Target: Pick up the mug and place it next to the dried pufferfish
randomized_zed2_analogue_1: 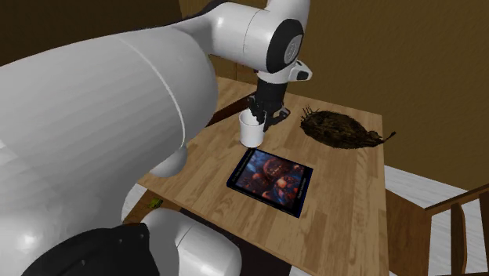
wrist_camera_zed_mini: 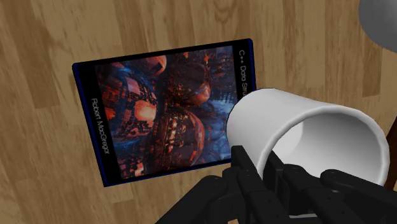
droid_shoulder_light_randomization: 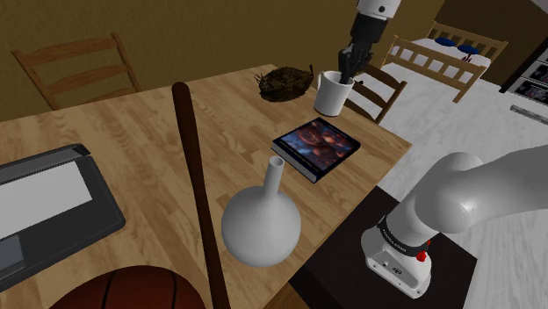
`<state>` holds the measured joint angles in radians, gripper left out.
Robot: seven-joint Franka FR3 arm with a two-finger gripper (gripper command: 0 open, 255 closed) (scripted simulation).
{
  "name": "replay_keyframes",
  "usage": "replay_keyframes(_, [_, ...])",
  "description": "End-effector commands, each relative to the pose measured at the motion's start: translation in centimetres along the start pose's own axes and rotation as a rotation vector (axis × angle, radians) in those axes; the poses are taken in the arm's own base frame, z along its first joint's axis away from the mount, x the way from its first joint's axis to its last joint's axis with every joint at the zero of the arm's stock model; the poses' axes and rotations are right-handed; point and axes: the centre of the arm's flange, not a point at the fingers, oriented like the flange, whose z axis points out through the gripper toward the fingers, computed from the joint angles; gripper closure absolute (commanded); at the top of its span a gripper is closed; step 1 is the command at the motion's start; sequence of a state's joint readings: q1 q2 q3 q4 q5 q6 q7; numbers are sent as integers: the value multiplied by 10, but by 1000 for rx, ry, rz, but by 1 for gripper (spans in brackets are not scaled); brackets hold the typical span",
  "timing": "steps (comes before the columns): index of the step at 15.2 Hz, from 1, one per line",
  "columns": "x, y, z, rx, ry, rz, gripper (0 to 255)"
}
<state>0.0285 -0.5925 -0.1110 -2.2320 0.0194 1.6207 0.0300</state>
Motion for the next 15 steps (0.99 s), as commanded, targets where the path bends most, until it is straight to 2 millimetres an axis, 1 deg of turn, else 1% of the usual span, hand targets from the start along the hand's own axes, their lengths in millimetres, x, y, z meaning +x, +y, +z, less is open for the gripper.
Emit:
replay_keyframes(1, [11,22,-2,-1,0,-1,255])
replay_keyframes(15, [115,175,-17,-1,0,-1,255])
